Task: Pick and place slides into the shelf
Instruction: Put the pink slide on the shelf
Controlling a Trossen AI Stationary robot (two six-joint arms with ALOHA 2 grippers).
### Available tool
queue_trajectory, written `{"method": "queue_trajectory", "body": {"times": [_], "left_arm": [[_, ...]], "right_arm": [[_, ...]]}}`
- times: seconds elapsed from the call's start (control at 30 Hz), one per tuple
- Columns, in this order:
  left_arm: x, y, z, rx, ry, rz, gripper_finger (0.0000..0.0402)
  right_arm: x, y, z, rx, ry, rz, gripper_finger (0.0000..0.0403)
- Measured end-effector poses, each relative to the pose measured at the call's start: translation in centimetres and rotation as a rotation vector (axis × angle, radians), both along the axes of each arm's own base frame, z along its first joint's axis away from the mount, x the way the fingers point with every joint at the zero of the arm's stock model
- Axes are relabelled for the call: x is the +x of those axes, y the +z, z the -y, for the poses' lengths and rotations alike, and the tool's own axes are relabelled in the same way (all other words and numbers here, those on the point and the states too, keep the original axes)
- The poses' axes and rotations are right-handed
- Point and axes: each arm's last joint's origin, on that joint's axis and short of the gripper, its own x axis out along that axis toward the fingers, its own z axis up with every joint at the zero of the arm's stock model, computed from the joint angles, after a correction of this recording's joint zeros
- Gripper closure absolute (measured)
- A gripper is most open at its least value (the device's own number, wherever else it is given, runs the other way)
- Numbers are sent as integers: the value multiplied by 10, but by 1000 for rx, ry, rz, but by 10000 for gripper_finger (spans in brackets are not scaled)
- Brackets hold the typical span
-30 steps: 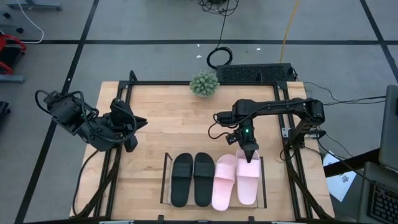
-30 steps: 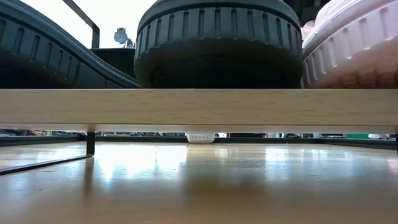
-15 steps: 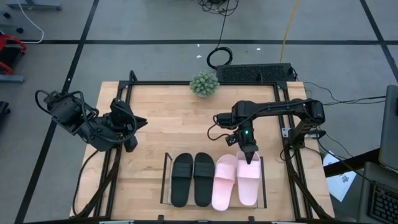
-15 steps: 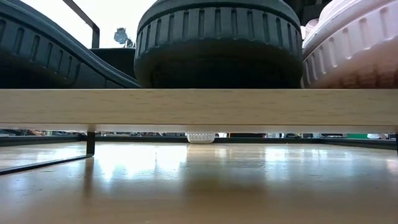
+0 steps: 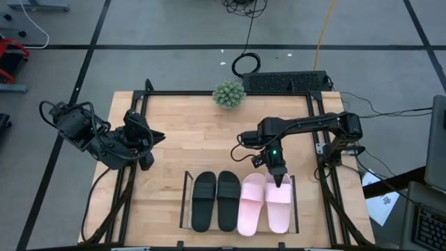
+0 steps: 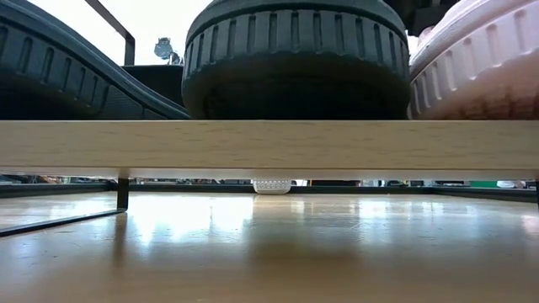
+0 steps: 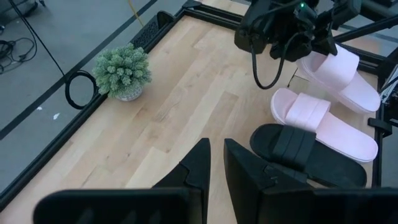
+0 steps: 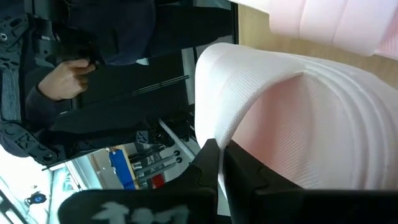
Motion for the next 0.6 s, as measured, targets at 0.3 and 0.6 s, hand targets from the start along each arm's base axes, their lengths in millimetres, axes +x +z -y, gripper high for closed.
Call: {"method": "queue_trajectory", "body": {"times": [0.3,0.6], "left_arm": [[0,0,0,-14,-6,-5,355],[0,0,0,-16,-12,-9,355]], "right_arm": [[10,-17,-2,7,25,-18,403],[7,-24,-2,4,12,-49,403]]}}
